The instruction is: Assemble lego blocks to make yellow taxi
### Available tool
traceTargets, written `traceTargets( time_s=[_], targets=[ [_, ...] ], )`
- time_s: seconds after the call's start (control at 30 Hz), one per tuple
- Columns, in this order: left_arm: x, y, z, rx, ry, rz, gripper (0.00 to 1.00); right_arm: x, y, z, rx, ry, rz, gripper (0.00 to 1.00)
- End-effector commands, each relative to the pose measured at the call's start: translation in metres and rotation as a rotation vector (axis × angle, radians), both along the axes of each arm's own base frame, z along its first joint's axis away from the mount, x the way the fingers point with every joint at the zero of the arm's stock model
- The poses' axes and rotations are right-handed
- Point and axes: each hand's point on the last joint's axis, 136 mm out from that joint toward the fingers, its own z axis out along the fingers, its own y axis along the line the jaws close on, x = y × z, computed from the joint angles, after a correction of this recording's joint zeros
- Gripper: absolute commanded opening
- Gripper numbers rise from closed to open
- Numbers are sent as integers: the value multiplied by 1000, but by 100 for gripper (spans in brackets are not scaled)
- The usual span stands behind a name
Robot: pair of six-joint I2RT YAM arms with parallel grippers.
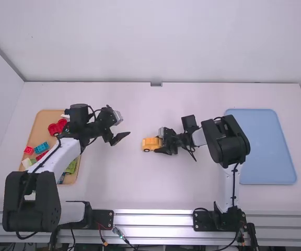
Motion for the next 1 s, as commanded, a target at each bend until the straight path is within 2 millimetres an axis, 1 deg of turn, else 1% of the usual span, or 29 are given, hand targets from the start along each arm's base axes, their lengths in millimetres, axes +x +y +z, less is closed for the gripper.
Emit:
traceTargets(
  time_s=[0.0,0.03,0.1,0.13,0.2,0.23,0.27,0.3,0.33,0.4,0.43,0.47,0.5,0.53,0.57,0.6,0.63,0.7,0.77,0.8,0.83,0.87,0.9,0.93,0.97],
  targets=[
    [2,15,4,-8,-2,41,99,30,-26,-5,-145,33,-165,53],
    [3,17,4,-7,-3,48,99,32,-28,-1,-150,31,-174,53],
    [7,26,3,7,-11,81,99,45,-41,17,-174,21,-221,53],
    [11,31,2,27,-18,107,99,55,-54,31,-209,14,-267,53],
    [15,36,1,44,-28,128,99,64,-68,46,-244,17,-321,53],
    [17,37,1,51,-38,134,99,72,-81,58,-269,21,-380,52],
    [19,37,2,56,-51,137,99,81,-101,72,-307,21,-463,49],
    [20,37,3,64,-59,142,99,87,-118,82,-340,10,-527,46],
    [22,37,4,67,-66,145,99,91,-130,87,-363,-4,-564,43],
    [25,38,6,74,-87,151,99,101,-170,101,-424,-34,-683,41],
    [27,39,6,80,-93,159,99,102,-183,105,-435,-36,-715,41],
    [29,42,6,90,-99,170,99,103,-202,110,-446,-35,-764,40],
    [30,44,6,99,-102,183,99,102,-217,114,-446,-24,-803,40],
    [32,46,6,108,-107,194,99,103,-240,119,-433,7,-881,40],
    [33,47,6,112,-109,199,99,103,-247,120,-428,17,-904,40],
    [34,49,7,118,-115,208,99,103,-276,122,-410,55,-1000,40],
    [35,49,7,122,-118,212,99,102,-290,122,-403,74,-1045,41],
    [37,51,7,129,-123,222,99,96,-328,120,-381,134,-1163,41],
    [37,52,8,133,-126,227,99,88,-365,117,-347,201,-1290,45],
    [38,52,8,132,-128,227,99,85,-377,116,-335,222,-1328,46],
    [37,52,8,121,-120,231,99,78,-398,112,-316,262,-1400,46],
    [38,52,9,107,-110,242,99,76,-405,110,-310,274,-1420,46],
    [40,53,11,76,-94,268,99,72,-418,105,-313,293,-1460,45],
    [41,53,13,55,-85,282,99,70,-427,100,-316,310,-1491,46],
    [42,53,15,26,-71,300,99,67,-438,90,-332,333,-1531,46]
  ],
)
